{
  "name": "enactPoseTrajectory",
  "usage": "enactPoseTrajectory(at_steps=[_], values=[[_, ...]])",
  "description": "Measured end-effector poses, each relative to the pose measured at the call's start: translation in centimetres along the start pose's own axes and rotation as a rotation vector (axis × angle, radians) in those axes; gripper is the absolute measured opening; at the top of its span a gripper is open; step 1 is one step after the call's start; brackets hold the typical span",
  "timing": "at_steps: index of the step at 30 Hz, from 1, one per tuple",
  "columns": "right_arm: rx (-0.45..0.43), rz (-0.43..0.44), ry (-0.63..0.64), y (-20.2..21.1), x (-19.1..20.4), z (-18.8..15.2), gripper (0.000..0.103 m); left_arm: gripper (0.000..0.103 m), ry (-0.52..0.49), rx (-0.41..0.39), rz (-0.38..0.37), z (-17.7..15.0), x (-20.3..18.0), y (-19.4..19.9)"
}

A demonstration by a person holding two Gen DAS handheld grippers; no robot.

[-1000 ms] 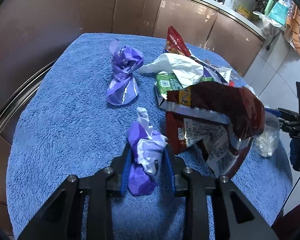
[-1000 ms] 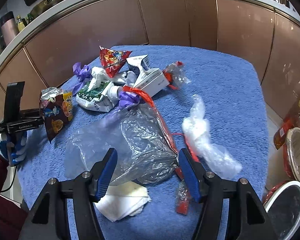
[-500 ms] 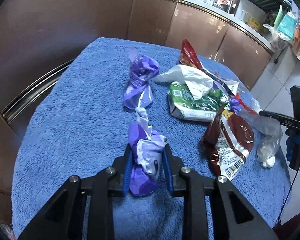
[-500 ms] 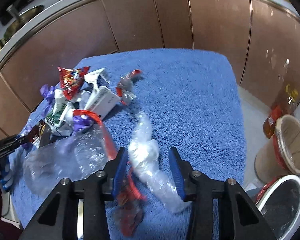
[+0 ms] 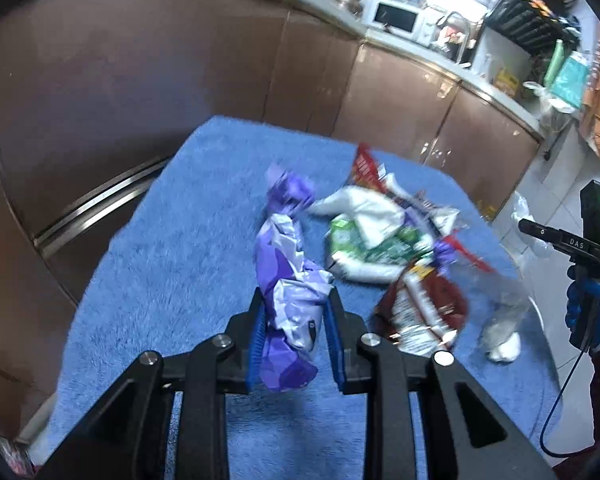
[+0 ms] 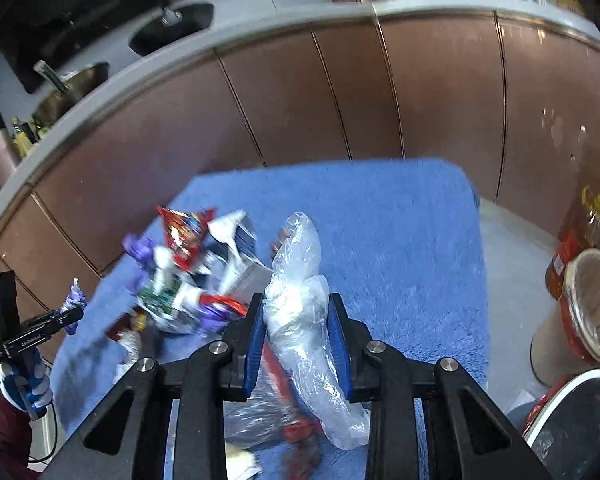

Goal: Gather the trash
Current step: 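Carry both items over the black trash bin and open both tools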

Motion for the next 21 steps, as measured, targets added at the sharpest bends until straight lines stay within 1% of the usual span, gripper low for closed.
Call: enactPoseTrajectory(at_steps=[2, 6, 9, 11, 13, 14, 15, 18, 21], values=[[-0.025, 0.001, -0.002, 1.3, 0.4, -0.2, 0.028, 0.025, -0.021, -0.022, -0.019, 0.6, -1.1, 1.0], [-0.087, -0.028, -0.051, 4.9, 0.2, -2.2, 0.028, 0.025, -0.106, -0.053, -0.099, 2.0, -5.9, 2.2], [-0.134, -0.099, -0.108, 9.2, -2.0, -4.6, 0.028, 0.025, -0.179, -0.047, -0.197, 3.0, -11.5, 1.8], [-0.157, -0.155, -0.147, 11.3, -3.6, -5.6, 0.028, 0.025, -0.228, -0.036, -0.256, 3.3, -15.2, 1.2], [-0.193, -0.232, -0.221, 14.4, -6.5, -7.4, 0.028, 0.025, -0.307, -0.019, -0.335, 3.5, -21.1, 0.4], [-0.202, -0.258, -0.241, 15.7, -7.3, -8.1, 0.028, 0.025, -0.332, -0.014, -0.360, 3.4, -23.2, 0.2], [-0.215, -0.304, -0.276, 17.1, -8.9, -9.0, 0.028, 0.025, -0.373, 0.000, -0.404, 3.4, -26.8, -0.4], [-0.216, -0.394, -0.351, 19.3, -12.9, -11.1, 0.028, 0.025, -0.453, 0.046, -0.496, 3.1, -34.7, -2.2], [-0.203, -0.449, -0.428, 20.3, -16.7, -13.8, 0.028, 0.026, -0.517, 0.117, -0.561, 2.1, -42.2, -4.6]])
Point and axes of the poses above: each gripper's, at about its wrist camera, not at the fingertips, and y roughly against the way its jaws point, x to its left, z to its top, the point moved 1 cm from there along -y, roughly the way its jaws point, and after that the axes turned 7 degrees about z, right-handed, at the moved point
